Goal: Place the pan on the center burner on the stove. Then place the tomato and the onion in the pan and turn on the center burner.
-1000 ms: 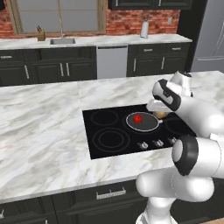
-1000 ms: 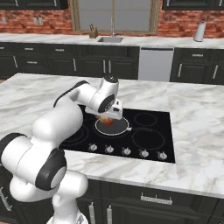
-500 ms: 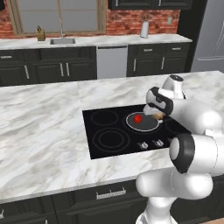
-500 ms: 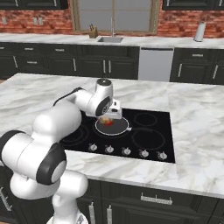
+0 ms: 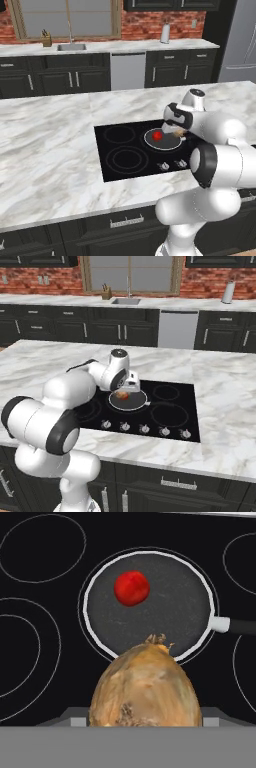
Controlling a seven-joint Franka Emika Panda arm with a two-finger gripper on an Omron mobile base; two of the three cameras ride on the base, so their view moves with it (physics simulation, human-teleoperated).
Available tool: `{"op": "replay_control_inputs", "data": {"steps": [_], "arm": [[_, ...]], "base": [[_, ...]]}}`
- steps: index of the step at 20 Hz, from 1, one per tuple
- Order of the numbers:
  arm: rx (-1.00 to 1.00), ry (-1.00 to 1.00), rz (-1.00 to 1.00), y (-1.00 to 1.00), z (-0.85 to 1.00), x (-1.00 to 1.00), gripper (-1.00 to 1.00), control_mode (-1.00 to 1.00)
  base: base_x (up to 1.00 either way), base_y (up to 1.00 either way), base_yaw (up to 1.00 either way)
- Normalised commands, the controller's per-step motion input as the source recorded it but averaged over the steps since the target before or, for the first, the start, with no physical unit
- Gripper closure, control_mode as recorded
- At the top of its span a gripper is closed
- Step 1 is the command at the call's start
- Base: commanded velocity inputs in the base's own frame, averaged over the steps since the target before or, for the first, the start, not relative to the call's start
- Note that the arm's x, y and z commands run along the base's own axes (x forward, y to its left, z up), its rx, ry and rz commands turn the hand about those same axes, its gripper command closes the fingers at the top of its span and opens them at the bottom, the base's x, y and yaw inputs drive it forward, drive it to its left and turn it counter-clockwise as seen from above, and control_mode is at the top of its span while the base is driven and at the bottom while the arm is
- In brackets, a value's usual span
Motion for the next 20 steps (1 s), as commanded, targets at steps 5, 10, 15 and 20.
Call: {"op": "replay_control_inputs", "data": {"steps": [5,10,15,20], "arm": [[0.0,0.0,0.05,-0.09,-0.25,0.12,1.0,-1.0],[-0.01,0.0,0.02,0.0,-0.27,0.03,1.0,-1.0],[-0.02,0.0,0.02,0.0,-0.31,0.11,1.0,-1.0],[0.0,0.0,0.03,0.0,-0.1,0.32,1.0,-1.0]], "base": [[0.0,0.0,0.0],[0.0,0.0,0.0],[0.0,0.0,0.0],[0.0,0.0,0.0]]}}
